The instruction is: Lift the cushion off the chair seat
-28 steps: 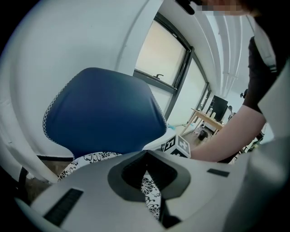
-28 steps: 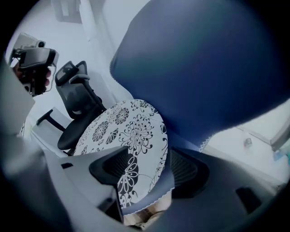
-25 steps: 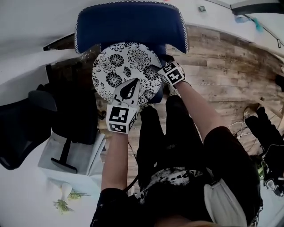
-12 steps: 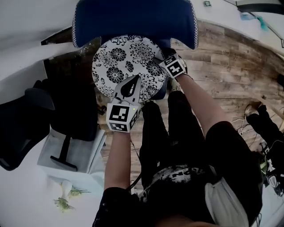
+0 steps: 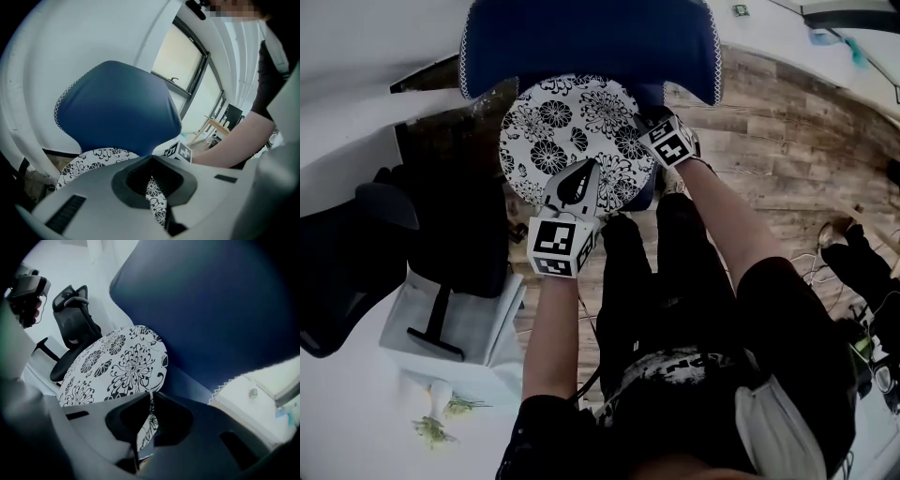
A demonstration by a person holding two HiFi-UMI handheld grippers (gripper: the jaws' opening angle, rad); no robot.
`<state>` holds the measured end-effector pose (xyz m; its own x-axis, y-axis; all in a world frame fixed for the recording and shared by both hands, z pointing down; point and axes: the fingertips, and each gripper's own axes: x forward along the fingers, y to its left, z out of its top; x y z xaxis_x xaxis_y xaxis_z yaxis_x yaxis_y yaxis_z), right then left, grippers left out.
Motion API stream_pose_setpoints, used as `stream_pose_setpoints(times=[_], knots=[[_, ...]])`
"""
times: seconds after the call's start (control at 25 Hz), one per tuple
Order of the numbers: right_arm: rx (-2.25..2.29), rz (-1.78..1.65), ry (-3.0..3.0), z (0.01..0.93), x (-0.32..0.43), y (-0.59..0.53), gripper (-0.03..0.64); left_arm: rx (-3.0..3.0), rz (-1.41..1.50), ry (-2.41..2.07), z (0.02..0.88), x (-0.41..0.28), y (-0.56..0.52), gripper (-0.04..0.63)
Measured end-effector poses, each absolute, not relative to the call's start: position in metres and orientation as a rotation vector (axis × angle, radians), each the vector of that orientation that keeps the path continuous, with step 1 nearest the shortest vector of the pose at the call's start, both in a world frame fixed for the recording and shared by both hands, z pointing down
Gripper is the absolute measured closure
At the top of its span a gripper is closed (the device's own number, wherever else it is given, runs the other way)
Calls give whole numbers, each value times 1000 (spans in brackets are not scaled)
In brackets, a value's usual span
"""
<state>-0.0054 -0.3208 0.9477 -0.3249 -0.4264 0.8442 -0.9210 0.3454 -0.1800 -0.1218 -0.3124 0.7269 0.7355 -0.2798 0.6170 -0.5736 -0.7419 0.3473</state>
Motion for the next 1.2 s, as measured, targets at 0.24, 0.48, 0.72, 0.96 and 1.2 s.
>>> stream_pose_setpoints(times=[0.24, 0.48, 0.72, 0.96, 1.2], knots=[[1198, 870, -1941, 930, -6, -321, 591, 2415, 725, -653, 715, -124, -314, 583], [1193, 850, -2002, 897, -7, -321, 591, 2409, 679, -686, 693, -126, -320, 583], [1230, 804, -2070, 839, -17, -333, 591, 2458, 647, -694, 659, -122, -332, 583], [1233, 634, -2129, 769, -21, -346, 591, 2511, 611, -723, 610, -125, -345, 583], [1265, 484, -2182, 696, -15, -351, 591, 2570, 575, -775, 562, -137, -352, 583]])
